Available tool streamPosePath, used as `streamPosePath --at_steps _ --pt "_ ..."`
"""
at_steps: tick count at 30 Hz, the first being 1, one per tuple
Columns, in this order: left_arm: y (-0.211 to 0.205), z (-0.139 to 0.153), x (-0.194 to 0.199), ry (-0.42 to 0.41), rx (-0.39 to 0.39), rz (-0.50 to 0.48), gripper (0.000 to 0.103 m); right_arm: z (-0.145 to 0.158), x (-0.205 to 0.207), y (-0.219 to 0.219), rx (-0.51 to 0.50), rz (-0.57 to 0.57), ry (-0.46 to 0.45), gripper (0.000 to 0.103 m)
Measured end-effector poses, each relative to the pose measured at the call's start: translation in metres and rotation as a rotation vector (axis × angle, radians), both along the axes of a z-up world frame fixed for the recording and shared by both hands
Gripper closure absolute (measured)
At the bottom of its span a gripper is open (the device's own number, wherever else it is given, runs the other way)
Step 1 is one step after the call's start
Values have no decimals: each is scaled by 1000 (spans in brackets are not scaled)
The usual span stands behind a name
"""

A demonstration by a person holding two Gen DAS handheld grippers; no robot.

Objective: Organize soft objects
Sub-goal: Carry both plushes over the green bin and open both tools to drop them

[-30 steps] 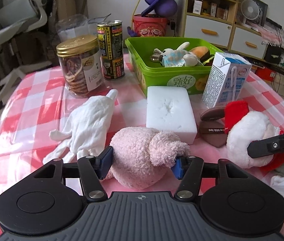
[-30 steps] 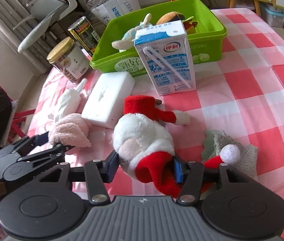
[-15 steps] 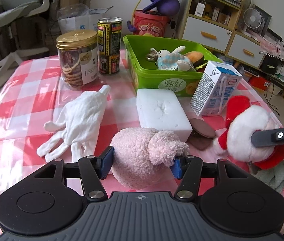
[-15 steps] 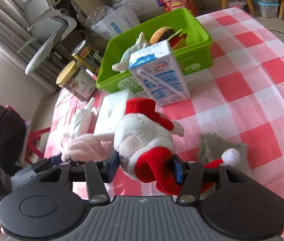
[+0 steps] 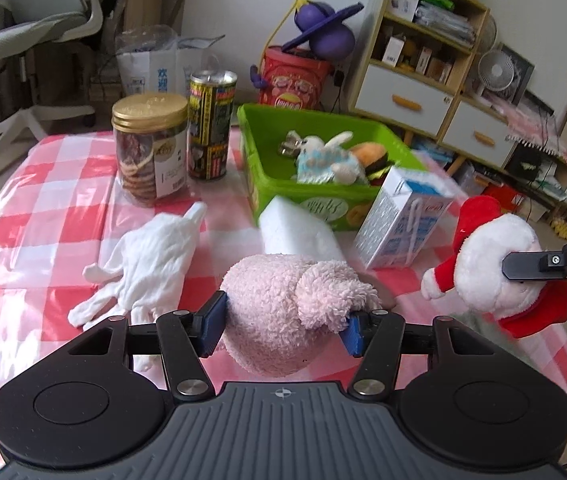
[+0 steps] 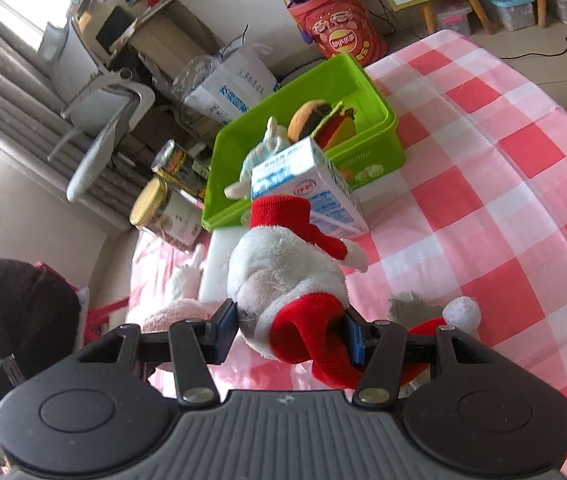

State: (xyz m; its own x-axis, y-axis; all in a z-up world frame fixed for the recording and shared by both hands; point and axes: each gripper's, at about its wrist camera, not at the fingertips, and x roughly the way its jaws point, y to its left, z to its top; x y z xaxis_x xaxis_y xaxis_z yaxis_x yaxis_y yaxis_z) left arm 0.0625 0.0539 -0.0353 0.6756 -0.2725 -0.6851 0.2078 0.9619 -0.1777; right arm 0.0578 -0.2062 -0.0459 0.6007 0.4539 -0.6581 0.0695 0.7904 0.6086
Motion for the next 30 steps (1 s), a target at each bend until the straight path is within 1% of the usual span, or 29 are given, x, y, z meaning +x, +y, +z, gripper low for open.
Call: streamPosePath --at_steps 5,10,15,20,23,28,30 --pt "1 14 -4 -45 -31 3 46 10 0 -13 32 -20 -43 66" --pt "6 23 -6 -78 -42 2 46 20 -4 -27 57 -57 -77 66" --pt "10 30 -1 -95 -79 21 46 31 2 -47 73 -110 -106 66" --pt "2 33 20 -82 -47 14 46 37 27 -56 67 -142 -86 66" --pt "-2 37 38 -86 -41 11 46 41 48 -59 55 -151 -93 66" --pt "-16 42 72 -83 -35 2 46 36 87 -63 64 -176 -90 66" --pt "-26 40 85 -92 -19 -16 46 29 102 -64 63 -175 -89 67"
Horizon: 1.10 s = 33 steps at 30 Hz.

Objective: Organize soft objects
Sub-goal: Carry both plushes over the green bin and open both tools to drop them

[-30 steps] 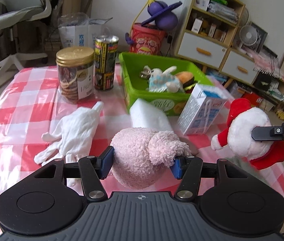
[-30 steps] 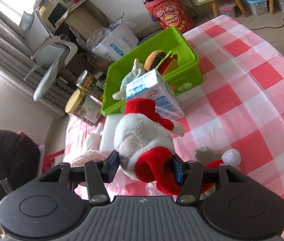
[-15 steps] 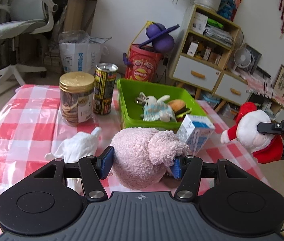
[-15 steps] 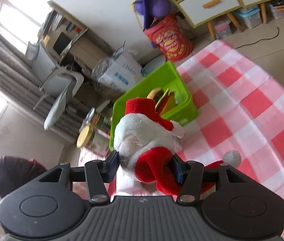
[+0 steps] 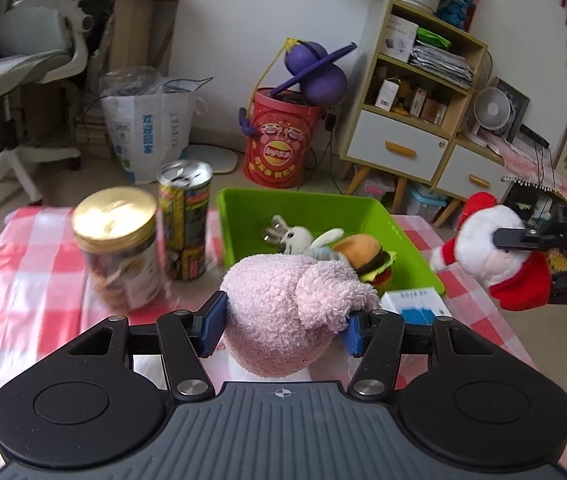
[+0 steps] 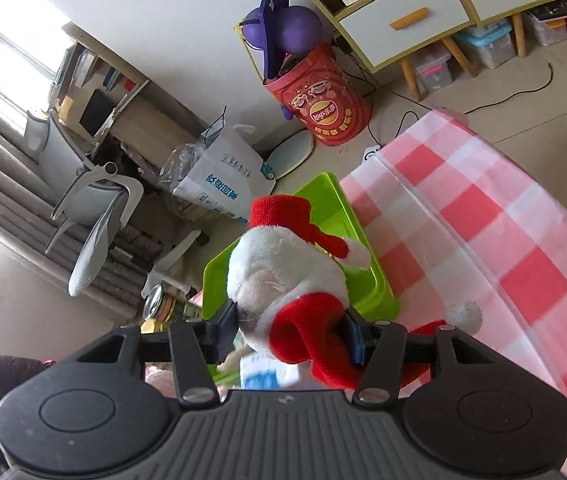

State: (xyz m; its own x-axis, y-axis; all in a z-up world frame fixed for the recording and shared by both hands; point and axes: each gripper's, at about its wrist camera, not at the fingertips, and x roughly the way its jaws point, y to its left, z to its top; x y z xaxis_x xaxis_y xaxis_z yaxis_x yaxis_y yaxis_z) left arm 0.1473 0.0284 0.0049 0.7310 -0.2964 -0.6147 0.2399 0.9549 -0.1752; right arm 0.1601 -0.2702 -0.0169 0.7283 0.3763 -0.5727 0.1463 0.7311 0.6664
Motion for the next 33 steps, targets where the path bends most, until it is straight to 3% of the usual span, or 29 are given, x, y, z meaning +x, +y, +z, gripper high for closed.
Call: streamPosePath --at_steps 12,17,24,33 --pt "-43 -41 71 29 111 -26 46 -46 73 17 -102 87 75 67" --pt "-51 -57 91 54 139 -21 46 -59 88 20 -76 103 61 67" --pt "-53 -71 105 67 165 10 45 -68 94 35 -87 128 9 66" --pt "-52 -69 98 50 142 20 42 -73 95 42 -124 158 45 66"
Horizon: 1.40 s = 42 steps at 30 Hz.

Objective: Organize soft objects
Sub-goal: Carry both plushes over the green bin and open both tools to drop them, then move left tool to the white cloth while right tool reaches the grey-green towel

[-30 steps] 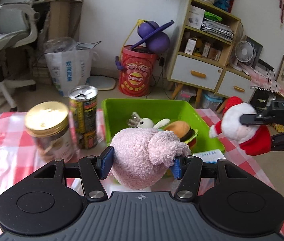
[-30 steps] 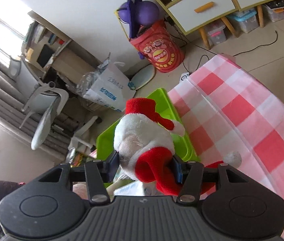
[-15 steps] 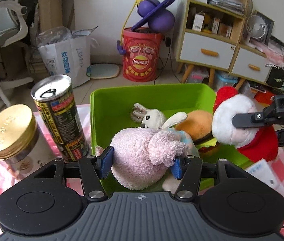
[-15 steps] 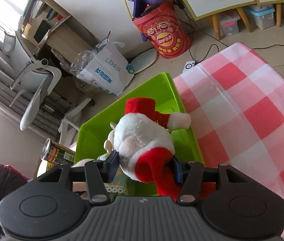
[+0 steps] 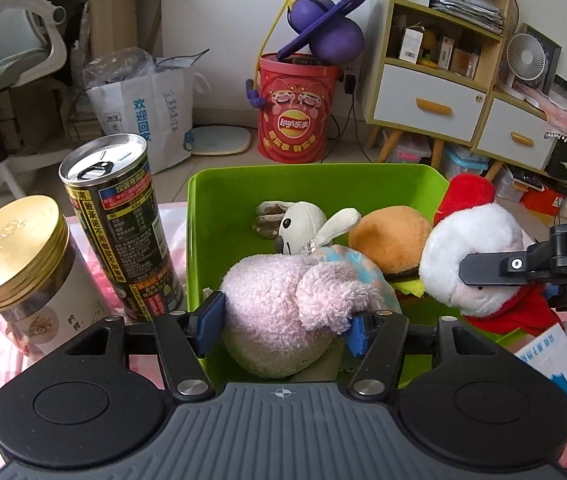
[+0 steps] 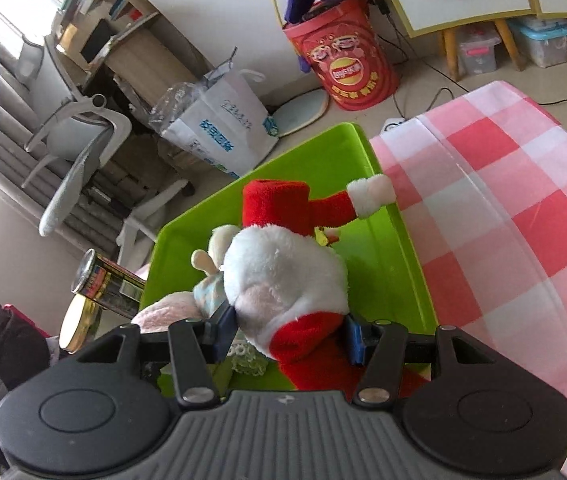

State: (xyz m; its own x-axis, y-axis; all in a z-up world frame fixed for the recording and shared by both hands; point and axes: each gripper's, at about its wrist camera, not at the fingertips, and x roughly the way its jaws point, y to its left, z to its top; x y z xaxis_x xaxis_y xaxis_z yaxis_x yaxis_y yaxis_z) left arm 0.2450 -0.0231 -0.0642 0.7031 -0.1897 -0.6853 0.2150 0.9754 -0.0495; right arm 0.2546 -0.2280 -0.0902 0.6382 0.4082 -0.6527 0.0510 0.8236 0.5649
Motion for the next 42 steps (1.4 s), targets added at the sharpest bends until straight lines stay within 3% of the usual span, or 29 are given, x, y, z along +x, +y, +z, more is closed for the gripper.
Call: streamPosePath --at_steps 7,12,25,42 --pt "-1 6 -16 -7 -5 -9 33 8 -9 3 -23 -23 -20 58" --pt "2 17 -32 -25 -27 -3 21 26 -22 0 -59 -34 -53 41" --pt "31 37 -91 -38 -34 6 9 69 -74 -3 -167 -84 -84 32" --pt "58 42 -155 -3 -26 51 5 78 -144 10 -232 -81 -26 29"
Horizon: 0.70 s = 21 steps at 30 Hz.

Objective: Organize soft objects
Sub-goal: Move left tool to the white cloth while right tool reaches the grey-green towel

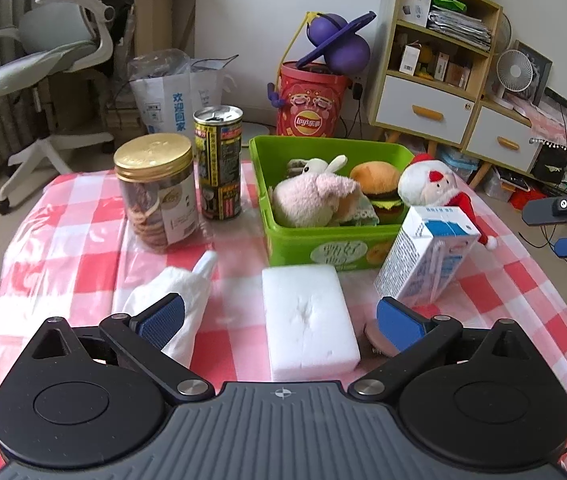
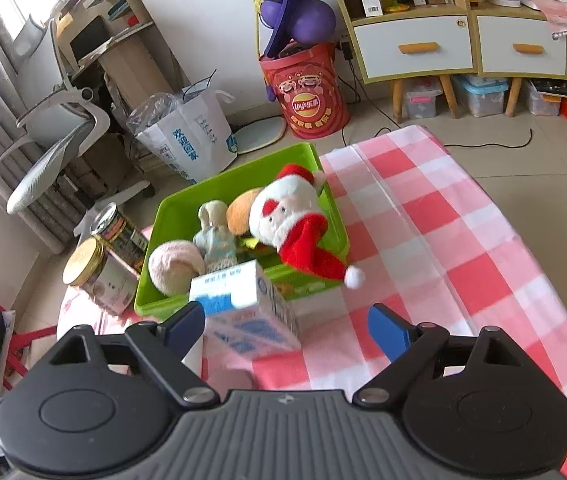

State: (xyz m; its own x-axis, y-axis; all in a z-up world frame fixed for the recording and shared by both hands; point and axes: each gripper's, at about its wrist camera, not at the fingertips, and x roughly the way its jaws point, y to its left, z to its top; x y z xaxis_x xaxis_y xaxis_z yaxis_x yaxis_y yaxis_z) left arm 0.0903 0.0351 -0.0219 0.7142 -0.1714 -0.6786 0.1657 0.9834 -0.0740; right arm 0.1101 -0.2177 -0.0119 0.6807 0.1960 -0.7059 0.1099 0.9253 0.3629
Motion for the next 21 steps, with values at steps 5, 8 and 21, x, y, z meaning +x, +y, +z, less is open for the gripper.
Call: streamPosePath --at_steps 5,8,21 --pt "2 -1 -14 18 7 -1 5 -2 -18 13 -37 19 7 28" --pt "3 -1 -19 23 17 0 5 -3 -27 19 -45 37 12 28" --pt "20 -19 -33 41 68 -47 5 -21 -59 40 -102 142 29 27"
